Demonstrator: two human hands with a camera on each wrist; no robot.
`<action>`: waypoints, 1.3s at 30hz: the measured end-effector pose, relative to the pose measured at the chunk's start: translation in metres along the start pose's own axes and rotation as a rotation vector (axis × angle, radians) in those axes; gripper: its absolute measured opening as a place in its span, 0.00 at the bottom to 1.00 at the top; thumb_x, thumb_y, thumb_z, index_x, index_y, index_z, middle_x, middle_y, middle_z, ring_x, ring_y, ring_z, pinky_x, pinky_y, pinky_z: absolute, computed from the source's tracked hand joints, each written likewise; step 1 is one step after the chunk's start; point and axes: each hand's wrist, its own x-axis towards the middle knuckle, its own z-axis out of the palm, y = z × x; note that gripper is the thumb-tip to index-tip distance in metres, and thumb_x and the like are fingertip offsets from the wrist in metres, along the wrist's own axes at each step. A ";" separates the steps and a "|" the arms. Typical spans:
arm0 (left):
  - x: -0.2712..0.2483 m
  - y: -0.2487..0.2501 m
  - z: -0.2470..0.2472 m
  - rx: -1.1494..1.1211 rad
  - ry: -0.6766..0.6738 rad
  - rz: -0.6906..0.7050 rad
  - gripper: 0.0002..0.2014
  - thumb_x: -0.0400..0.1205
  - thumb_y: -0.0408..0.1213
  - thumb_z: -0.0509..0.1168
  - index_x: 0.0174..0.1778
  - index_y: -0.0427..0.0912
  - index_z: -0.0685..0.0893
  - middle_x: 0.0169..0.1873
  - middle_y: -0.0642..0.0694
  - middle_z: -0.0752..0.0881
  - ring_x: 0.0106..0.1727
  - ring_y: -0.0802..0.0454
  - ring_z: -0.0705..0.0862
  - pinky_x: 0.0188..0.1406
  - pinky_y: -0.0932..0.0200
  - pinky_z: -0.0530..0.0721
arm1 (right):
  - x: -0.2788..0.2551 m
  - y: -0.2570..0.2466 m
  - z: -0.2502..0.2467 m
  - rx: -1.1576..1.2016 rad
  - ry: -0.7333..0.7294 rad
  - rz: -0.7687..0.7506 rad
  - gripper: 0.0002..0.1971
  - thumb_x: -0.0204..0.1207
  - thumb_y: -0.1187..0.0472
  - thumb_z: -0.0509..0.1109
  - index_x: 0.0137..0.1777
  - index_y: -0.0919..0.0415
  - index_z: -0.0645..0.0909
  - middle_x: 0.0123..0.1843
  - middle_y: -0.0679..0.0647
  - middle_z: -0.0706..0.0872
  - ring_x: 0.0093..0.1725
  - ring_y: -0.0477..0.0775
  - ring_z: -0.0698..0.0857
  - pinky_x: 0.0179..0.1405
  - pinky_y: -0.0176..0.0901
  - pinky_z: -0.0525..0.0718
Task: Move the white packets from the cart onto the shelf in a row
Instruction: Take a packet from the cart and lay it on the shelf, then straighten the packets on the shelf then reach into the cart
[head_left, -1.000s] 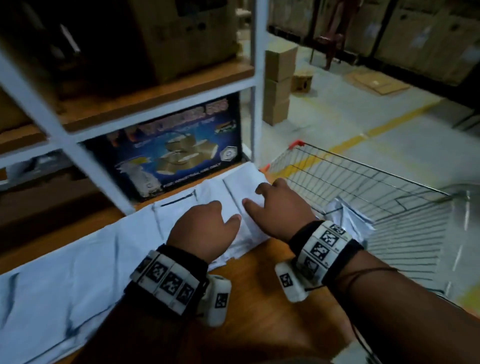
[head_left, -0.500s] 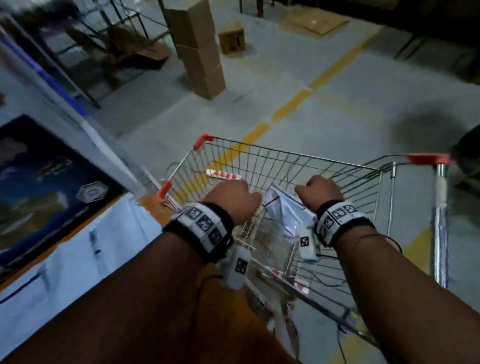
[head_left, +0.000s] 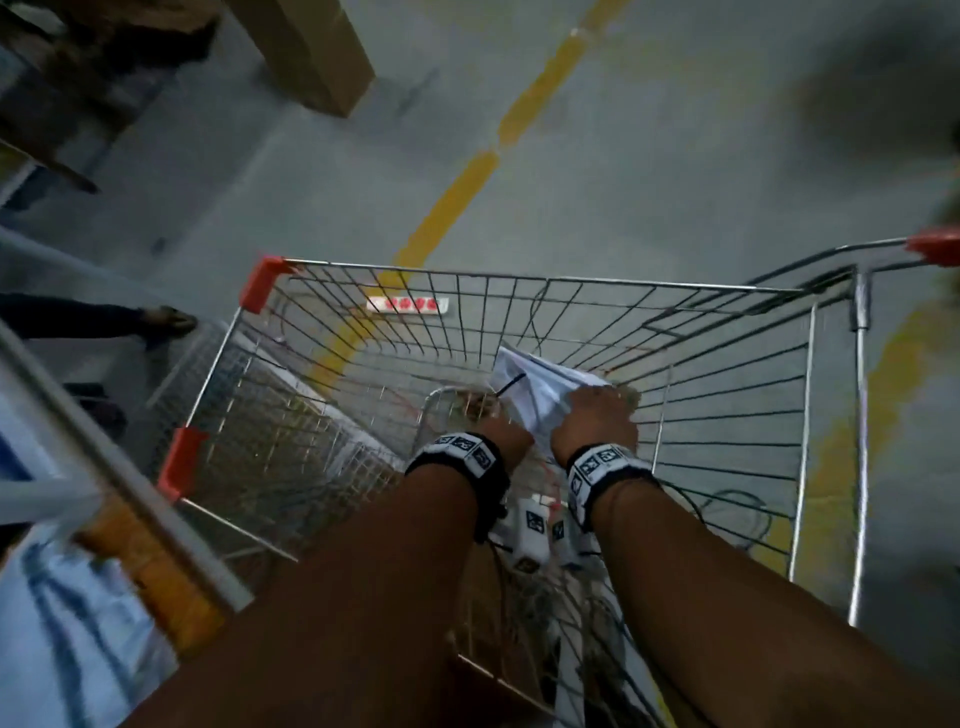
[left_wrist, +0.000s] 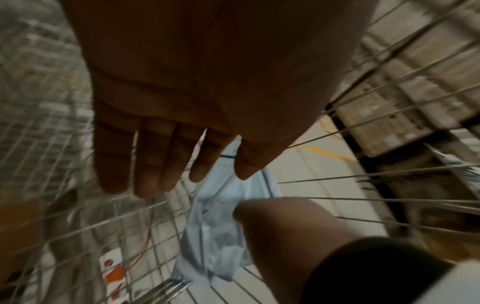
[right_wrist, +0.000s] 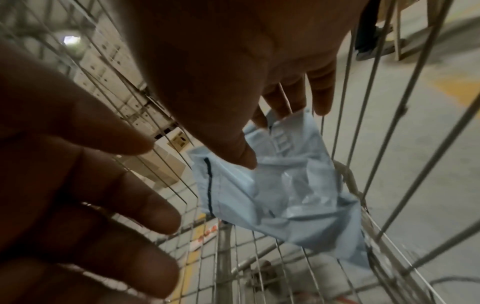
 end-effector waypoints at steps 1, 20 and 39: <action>0.008 -0.003 0.005 -0.054 -0.002 -0.001 0.20 0.91 0.35 0.60 0.78 0.32 0.77 0.74 0.31 0.80 0.74 0.35 0.80 0.68 0.49 0.78 | 0.005 0.000 0.004 -0.007 0.018 0.003 0.32 0.77 0.46 0.67 0.79 0.59 0.75 0.77 0.66 0.78 0.77 0.72 0.77 0.74 0.69 0.79; 0.050 -0.044 0.056 -1.048 0.066 -0.214 0.41 0.75 0.63 0.68 0.78 0.38 0.78 0.71 0.34 0.83 0.70 0.34 0.83 0.71 0.44 0.81 | -0.007 -0.037 0.046 0.612 -0.261 -0.157 0.04 0.81 0.53 0.71 0.45 0.49 0.86 0.42 0.47 0.89 0.46 0.56 0.89 0.43 0.41 0.83; -0.186 -0.048 -0.012 -1.271 0.402 0.205 0.48 0.60 0.45 0.77 0.77 0.51 0.64 0.64 0.42 0.81 0.59 0.43 0.87 0.52 0.34 0.92 | -0.143 -0.057 -0.113 1.685 -0.739 -0.087 0.22 0.82 0.44 0.76 0.68 0.59 0.87 0.59 0.62 0.94 0.59 0.65 0.92 0.65 0.63 0.86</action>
